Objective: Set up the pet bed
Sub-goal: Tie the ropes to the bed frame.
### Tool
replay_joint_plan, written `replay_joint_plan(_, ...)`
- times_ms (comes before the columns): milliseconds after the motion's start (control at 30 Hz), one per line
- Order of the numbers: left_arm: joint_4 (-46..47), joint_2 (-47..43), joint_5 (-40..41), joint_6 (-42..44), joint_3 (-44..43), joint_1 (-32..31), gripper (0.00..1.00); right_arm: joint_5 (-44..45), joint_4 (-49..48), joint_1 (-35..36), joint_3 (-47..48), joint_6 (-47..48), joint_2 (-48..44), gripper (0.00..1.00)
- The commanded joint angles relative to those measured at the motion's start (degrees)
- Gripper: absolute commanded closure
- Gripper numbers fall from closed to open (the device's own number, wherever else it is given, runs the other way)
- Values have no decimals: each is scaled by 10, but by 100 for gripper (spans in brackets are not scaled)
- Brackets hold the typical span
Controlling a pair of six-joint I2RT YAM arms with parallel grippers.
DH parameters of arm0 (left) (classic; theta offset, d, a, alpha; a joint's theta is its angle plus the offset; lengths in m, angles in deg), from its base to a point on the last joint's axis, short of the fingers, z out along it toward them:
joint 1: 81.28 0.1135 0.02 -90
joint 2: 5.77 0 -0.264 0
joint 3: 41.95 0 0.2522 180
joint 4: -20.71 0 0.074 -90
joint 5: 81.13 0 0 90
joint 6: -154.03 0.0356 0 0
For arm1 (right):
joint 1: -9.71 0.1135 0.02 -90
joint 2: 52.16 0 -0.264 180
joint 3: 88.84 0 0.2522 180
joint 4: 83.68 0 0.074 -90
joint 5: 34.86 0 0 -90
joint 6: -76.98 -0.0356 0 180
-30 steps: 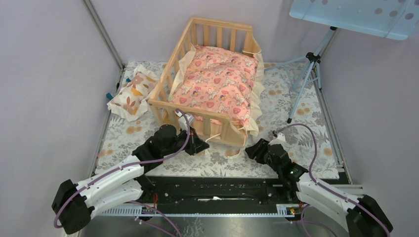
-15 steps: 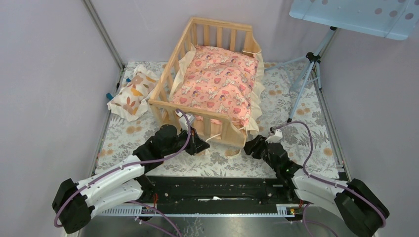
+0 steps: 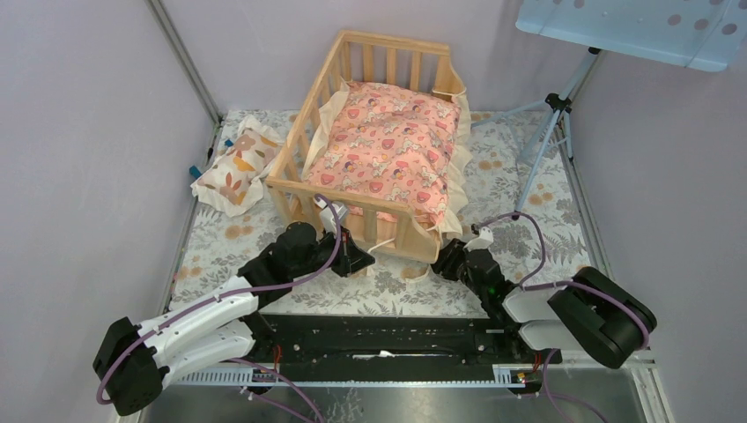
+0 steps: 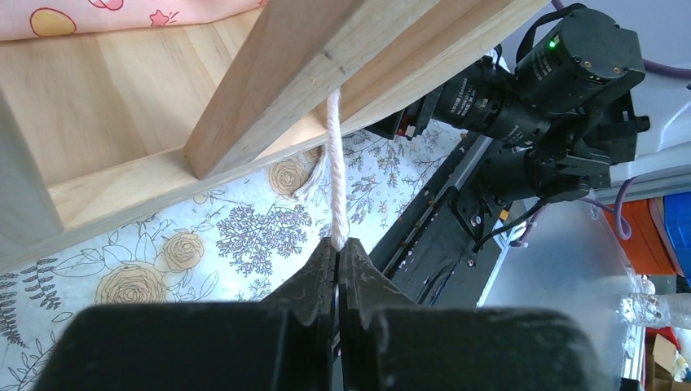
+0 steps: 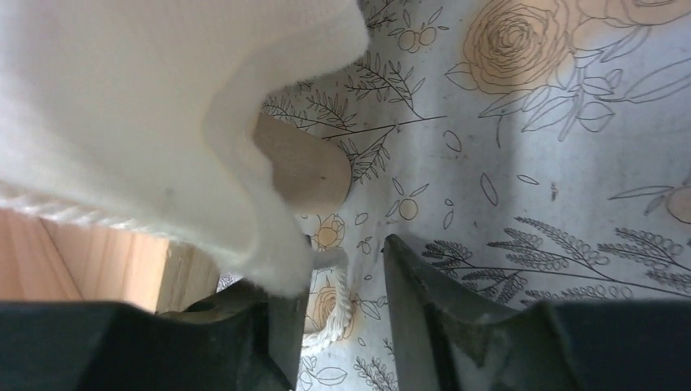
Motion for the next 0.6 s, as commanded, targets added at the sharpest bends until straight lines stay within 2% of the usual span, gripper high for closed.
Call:
replay_joint_plan(0, 14, 4, 3, -18, -12, 2, 100, -20, -79, -2, 24, 28, 37, 62)
replay_joint_plan(133, 6, 3, 3, -22, -17, 2, 100, -25, -54, -3, 19, 32, 15, 82)
replay_joint_plan(200, -4, 2, 5, -22, -21, 2, 100, -20, 15, -2, 21, 32, -31, 90)
replay_joint_plan(267, -13, 0, 8, -21, -24, 2, 100, -4, 131, -1, 34, 31, -92, 99)
replay_joint_plan(433, -98, 7, 40, -25, -59, 2, 100, 20, 380, -3, 62, 51, -266, 100)
replay_joint_plan(567, -147, -2, 52, -39, -75, 2, 100, -16, 533, -2, 91, 69, -381, 100)
